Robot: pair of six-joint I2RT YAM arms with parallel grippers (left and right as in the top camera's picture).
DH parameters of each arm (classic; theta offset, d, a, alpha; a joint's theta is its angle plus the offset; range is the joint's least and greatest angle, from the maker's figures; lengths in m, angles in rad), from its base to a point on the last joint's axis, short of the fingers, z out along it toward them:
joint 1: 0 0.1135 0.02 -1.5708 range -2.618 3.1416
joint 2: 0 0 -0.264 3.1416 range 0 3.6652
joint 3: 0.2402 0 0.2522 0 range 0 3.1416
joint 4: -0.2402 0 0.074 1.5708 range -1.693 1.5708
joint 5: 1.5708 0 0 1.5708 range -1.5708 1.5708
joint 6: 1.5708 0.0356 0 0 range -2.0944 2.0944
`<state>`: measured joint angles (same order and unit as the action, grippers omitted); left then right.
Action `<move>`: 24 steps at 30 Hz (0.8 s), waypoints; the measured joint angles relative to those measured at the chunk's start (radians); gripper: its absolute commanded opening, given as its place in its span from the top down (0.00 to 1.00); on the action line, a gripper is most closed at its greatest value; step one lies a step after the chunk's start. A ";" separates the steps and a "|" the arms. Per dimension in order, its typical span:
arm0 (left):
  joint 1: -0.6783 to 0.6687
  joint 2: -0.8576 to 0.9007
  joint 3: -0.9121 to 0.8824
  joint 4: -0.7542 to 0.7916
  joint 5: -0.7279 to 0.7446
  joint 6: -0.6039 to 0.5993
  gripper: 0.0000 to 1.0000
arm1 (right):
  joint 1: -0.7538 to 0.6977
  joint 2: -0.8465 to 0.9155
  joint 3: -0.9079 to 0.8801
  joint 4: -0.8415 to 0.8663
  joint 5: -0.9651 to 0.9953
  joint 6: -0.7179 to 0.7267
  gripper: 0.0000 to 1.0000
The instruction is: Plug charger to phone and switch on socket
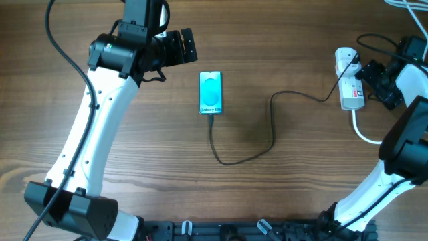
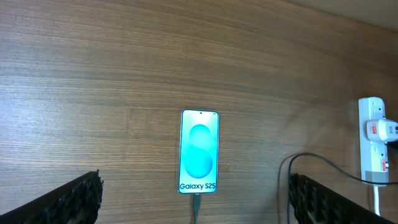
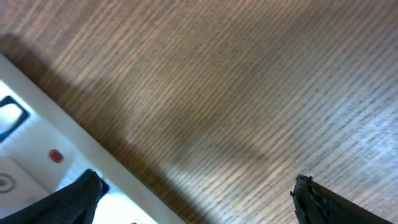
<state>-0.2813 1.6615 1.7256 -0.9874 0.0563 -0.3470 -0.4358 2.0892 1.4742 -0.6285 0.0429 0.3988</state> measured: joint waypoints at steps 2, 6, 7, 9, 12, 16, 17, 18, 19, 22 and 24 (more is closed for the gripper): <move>0.000 0.000 0.000 0.000 0.000 0.000 0.00 | 0.000 0.000 0.000 0.002 -0.009 0.000 0.00; 0.000 0.000 0.000 0.000 0.000 0.000 0.00 | 0.000 0.000 0.000 0.006 -0.014 0.000 0.00; 0.000 0.000 0.000 0.000 0.000 0.000 0.00 | 0.000 0.000 0.000 0.006 -0.016 0.000 0.00; 0.000 0.000 0.000 0.000 0.000 0.000 0.00 | 0.000 0.000 0.000 0.006 -0.017 0.000 0.00; 0.000 0.000 0.000 0.000 0.000 0.000 0.00 | 0.000 0.000 0.000 0.006 -0.017 0.000 0.00; 0.000 0.000 0.000 0.000 0.000 0.000 0.00 | -0.001 0.000 0.000 0.009 -0.029 0.000 0.00; 0.000 0.000 0.000 0.000 0.000 0.000 0.00 | -0.002 0.000 0.000 0.009 -0.033 0.000 0.00; 0.000 0.000 0.000 0.000 0.000 0.000 0.00 | -0.002 0.002 0.000 0.010 -0.036 0.000 0.00; 0.000 0.000 0.000 0.000 0.000 0.000 0.00 | -0.004 0.004 0.000 0.014 -0.040 0.000 0.00; 0.000 0.000 0.000 0.000 0.000 0.000 0.00 | -0.011 0.012 0.000 0.028 -0.059 -0.004 0.00; 0.000 0.000 0.000 0.000 0.000 0.000 0.00 | -0.015 0.015 0.000 0.031 -0.068 -0.004 0.00</move>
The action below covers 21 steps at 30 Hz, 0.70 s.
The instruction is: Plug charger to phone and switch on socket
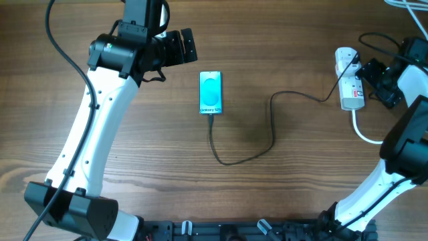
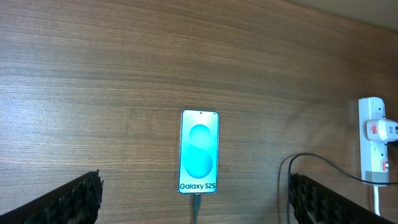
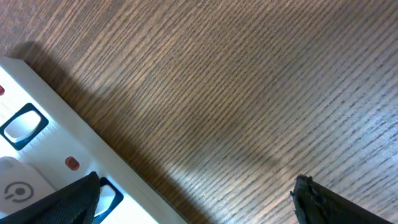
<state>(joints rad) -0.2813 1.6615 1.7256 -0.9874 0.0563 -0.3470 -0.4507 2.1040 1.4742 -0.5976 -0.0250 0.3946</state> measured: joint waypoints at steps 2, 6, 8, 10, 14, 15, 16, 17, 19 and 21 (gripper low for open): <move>0.000 0.000 0.000 0.000 0.000 0.000 0.00 | 0.000 0.000 0.000 0.000 -0.001 0.000 0.00; 0.000 0.000 0.000 0.000 0.000 0.000 0.00 | 0.000 0.001 0.000 0.000 -0.005 0.000 0.00; 0.000 0.000 0.000 0.000 0.000 0.000 0.00 | -0.001 0.001 0.000 0.000 -0.012 -0.001 0.00; 0.000 0.000 0.000 0.000 0.000 0.000 0.00 | -0.002 0.001 0.001 -0.002 -0.014 -0.004 0.00; 0.000 0.000 0.000 0.000 0.000 0.000 0.00 | -0.004 0.001 0.002 -0.006 -0.021 -0.007 0.00; 0.000 0.000 0.000 0.000 0.000 0.000 0.00 | -0.004 0.001 0.002 -0.008 -0.023 -0.008 0.01; 0.000 0.000 0.000 0.000 0.000 0.000 0.00 | -0.004 0.001 0.002 -0.009 -0.024 -0.008 0.00; 0.000 0.000 0.000 0.000 0.000 0.000 0.00 | -0.004 0.001 0.002 -0.010 -0.024 -0.008 0.00; 0.000 0.000 0.000 0.000 0.000 0.000 0.00 | -0.005 0.001 0.004 -0.014 -0.027 -0.008 0.00; 0.000 0.000 0.000 0.000 0.000 0.000 0.00 | -0.005 0.001 0.006 -0.019 -0.028 -0.008 0.01</move>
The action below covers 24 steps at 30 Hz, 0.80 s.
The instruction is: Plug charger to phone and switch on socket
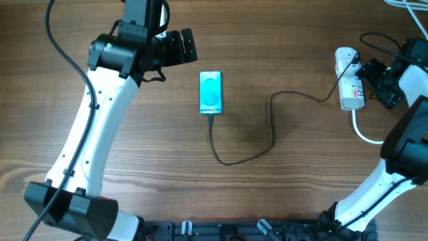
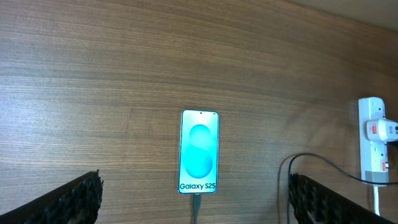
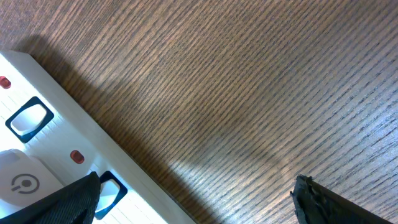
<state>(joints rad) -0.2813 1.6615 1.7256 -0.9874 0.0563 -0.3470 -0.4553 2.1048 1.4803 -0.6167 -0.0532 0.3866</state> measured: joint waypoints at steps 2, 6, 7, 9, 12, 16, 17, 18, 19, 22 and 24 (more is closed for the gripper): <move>0.000 0.000 0.000 0.000 0.000 0.000 0.00 | 0.000 0.000 0.000 0.000 -0.009 -0.008 0.00; 0.000 0.000 0.000 0.000 0.000 0.000 0.00 | 0.000 0.000 0.002 -0.018 -0.029 -0.027 0.00; 0.000 0.000 0.000 0.000 0.000 0.000 0.00 | 0.000 0.000 0.002 -0.018 -0.029 -0.029 0.00; 0.000 0.000 0.000 0.000 0.000 0.000 0.00 | 0.000 0.000 0.002 -0.019 -0.029 -0.030 0.00; 0.000 0.000 0.000 0.000 0.000 0.000 0.00 | 0.000 0.000 0.004 -0.026 -0.030 -0.025 0.00; 0.000 0.000 0.000 0.000 0.000 0.000 0.00 | 0.000 -0.007 0.006 -0.065 -0.043 -0.010 0.00; 0.000 0.000 0.000 0.000 0.000 0.000 0.00 | 0.003 -0.012 0.005 -0.077 -0.045 -0.003 0.00; 0.000 0.000 0.000 0.000 0.000 0.000 0.00 | 0.008 -0.018 0.004 -0.094 -0.035 0.007 0.00; 0.000 0.000 0.000 0.000 0.000 0.000 0.00 | 0.012 -0.029 -0.001 -0.112 -0.021 0.018 0.00; 0.000 0.000 0.000 0.000 0.000 0.000 0.00 | 0.018 -0.072 -0.011 -0.155 0.021 0.047 0.00; 0.000 0.000 0.000 0.000 0.000 0.000 0.00 | 0.018 -0.180 -0.018 -0.196 0.042 0.080 0.00</move>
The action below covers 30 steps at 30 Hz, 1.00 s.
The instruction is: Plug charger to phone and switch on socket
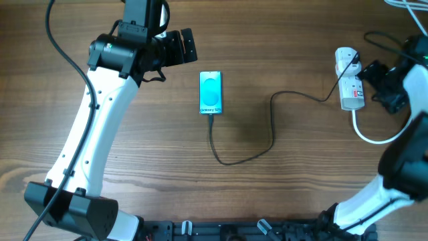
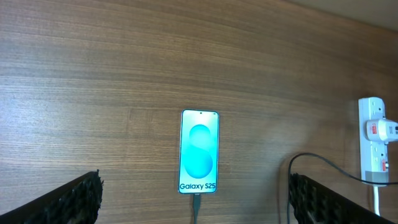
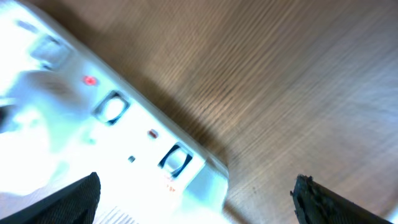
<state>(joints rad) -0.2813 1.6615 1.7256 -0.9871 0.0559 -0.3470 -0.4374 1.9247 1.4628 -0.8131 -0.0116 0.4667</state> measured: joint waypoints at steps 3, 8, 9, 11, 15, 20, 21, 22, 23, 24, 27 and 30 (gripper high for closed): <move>0.000 0.000 0.000 -0.001 0.000 0.000 0.00 | 0.000 -0.138 0.000 -0.061 0.002 0.026 0.00; 0.000 0.000 0.000 0.000 0.000 0.000 0.00 | 0.013 -0.347 0.000 -0.164 0.002 0.046 0.00; 0.000 0.000 0.000 -0.001 0.000 0.000 0.00 | 0.023 -0.375 0.000 -0.186 0.002 0.046 0.00; 0.000 0.000 0.000 0.000 0.000 0.000 0.00 | 0.056 -0.427 -0.008 -0.199 0.005 0.045 0.00; 0.000 0.000 0.000 0.000 0.000 0.000 0.00 | 0.140 -0.555 -0.095 -0.191 0.005 0.045 0.00; 0.000 0.000 0.000 0.000 -0.003 0.000 0.00 | 0.265 -0.773 -0.274 -0.169 0.005 0.055 0.00; 0.000 0.000 0.000 0.000 -0.005 0.000 0.00 | 0.286 -0.824 -0.313 -0.171 0.005 0.060 0.00; 0.000 0.000 0.000 0.000 -0.006 0.000 0.00 | 0.304 -0.874 -0.352 -0.171 0.005 0.064 0.00; 0.000 0.000 0.000 0.000 -0.006 0.000 0.00 | 0.318 -0.921 -0.384 -0.179 0.005 0.065 0.00; 0.000 0.000 0.000 -0.001 -0.006 0.000 0.00 | 0.327 -0.957 -0.407 -0.184 0.005 0.068 0.00; 0.000 0.000 0.000 0.000 -0.006 0.000 0.00 | 0.341 -1.085 -0.478 -0.226 0.003 0.072 0.00; 0.000 0.000 0.000 -0.001 -0.006 0.000 0.00 | 0.341 -1.202 -0.523 -0.287 -0.029 0.074 0.00</move>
<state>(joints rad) -0.2813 1.6615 1.7252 -0.9878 0.0498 -0.3473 -0.0959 0.7223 0.9398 -1.1004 -0.0402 0.5404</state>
